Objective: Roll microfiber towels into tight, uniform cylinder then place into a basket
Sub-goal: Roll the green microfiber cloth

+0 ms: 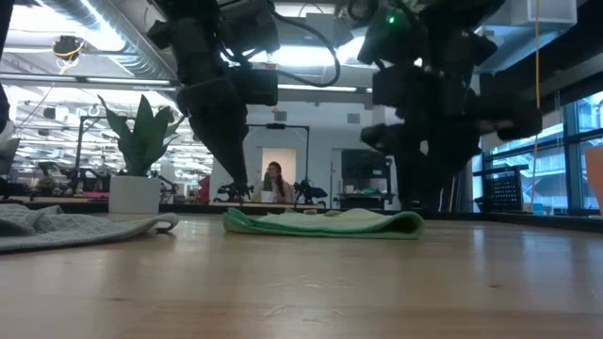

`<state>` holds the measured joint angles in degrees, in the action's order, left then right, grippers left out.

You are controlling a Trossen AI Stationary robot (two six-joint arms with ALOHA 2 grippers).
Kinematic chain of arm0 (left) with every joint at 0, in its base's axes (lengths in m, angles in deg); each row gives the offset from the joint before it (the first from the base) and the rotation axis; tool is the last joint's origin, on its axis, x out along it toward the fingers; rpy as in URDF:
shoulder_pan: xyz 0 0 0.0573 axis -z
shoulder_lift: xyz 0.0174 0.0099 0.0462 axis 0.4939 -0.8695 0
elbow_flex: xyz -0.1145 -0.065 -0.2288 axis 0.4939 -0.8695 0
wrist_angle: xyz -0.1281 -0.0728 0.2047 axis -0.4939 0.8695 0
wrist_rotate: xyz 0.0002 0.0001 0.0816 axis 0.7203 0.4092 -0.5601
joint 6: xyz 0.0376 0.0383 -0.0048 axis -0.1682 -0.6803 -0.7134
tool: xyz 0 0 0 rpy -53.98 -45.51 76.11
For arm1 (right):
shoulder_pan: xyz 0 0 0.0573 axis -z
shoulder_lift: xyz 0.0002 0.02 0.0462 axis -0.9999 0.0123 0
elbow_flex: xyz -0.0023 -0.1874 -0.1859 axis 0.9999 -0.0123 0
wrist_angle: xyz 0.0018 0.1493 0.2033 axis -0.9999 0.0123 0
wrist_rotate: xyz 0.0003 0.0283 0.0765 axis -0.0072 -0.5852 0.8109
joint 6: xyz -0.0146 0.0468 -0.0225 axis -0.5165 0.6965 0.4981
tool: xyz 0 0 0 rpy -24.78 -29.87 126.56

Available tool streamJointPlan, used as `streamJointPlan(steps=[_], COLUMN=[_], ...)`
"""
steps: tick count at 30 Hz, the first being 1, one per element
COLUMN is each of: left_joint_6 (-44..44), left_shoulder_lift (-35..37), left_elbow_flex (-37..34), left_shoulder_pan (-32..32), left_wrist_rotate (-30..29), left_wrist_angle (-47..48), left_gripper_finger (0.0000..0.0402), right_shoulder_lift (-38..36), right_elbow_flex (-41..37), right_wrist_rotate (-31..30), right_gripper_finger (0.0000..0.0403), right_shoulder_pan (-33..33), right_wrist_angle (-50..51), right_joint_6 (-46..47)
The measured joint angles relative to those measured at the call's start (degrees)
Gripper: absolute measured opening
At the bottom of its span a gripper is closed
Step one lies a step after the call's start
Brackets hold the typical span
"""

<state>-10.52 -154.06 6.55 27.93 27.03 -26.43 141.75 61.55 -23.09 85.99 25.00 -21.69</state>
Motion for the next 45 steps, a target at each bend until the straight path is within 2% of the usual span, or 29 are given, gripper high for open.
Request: streamJointPlan(steps=[13, 19, 30, 37, 45], left_joint_6=[0.6, 0.6, 0.6, 0.2, -3.6], left_shoulder_lift=[0.0, 0.0, 0.0, 0.0, -0.2], left_elbow_flex=[0.0, 0.0, 0.0, 0.0, 0.0], left_shoulder_pan=[0.0, 0.0, 0.0, 0.3, 2.5], left_wrist_rotate=[0.0, 0.0, 0.0, 1.8, 1.4], left_wrist_angle=[0.2, 0.4, 0.5, 0.5, -0.9], left_gripper_finger=[0.0075, 0.0075, 0.0075, 0.0075, 0.0075], right_shoulder_lift=[1.8, 3.9, 6.4, 6.6, 6.9], right_elbow_flex=[0.0, 0.0, 0.2, 0.2, 0.1], right_wrist_rotate=[0.0, 0.0, -4.0, -7.4, -7.9], right_gripper_finger=[0.0186, 0.0189, 0.0189, 0.0149, 0.0048], right_shoulder_pan=[0.0, 0.0, 0.0, 0.0, 0.0], right_wrist_angle=[-2.7, -3.2, -3.8, -4.0, -6.2], right_joint_6=[-0.2, -4.6, -4.5, -2.3, 4.2])
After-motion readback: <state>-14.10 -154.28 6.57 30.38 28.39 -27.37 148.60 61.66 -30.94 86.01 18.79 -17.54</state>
